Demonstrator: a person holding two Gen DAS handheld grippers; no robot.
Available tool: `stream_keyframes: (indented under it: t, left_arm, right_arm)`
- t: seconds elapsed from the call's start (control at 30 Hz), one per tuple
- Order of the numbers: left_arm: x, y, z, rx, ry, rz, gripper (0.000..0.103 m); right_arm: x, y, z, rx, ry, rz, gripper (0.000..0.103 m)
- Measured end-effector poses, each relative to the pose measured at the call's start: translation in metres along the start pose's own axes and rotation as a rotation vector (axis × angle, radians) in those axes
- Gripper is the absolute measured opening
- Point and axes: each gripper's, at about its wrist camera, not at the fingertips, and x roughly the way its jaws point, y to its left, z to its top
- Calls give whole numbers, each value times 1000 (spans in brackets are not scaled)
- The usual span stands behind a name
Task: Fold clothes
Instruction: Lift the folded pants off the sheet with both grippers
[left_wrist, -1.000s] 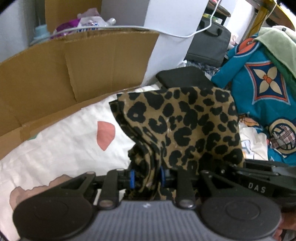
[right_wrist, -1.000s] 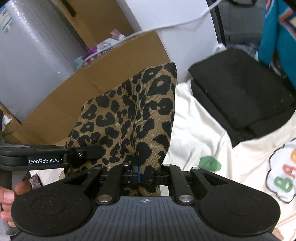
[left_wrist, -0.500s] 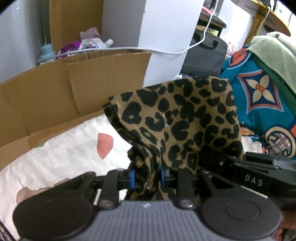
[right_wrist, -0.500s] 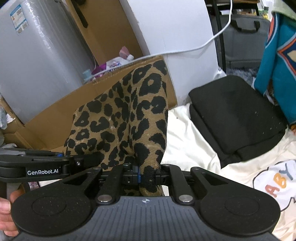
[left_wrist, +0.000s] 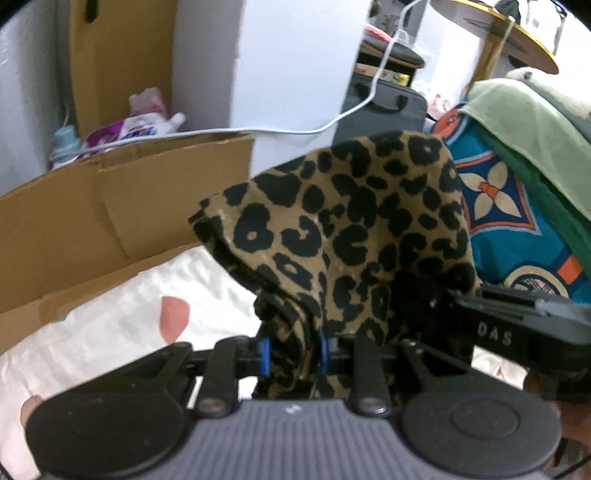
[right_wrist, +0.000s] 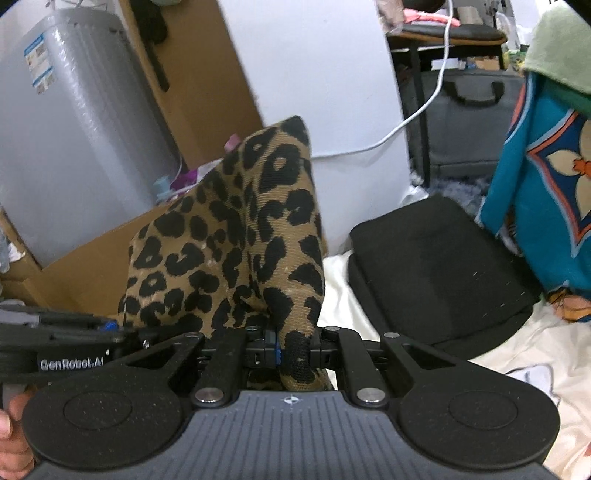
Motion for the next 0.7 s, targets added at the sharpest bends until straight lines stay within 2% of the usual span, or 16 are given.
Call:
stream_keyframes:
  t: [0.23,0.5,0.7]
  left_arm:
    - [19,-38,23,1,-36,-53,24]
    - [43,-68,41,-46,-25,-155,24]
    - [67,-84,48,-84,-17,-170,24]
  right_arm:
    - [-15,-35,22,4,-46,-43,9]
    - [-32,-73,45,-8,-78,-109,8]
    - [-28,-93,52,-18,-80,-147,8]
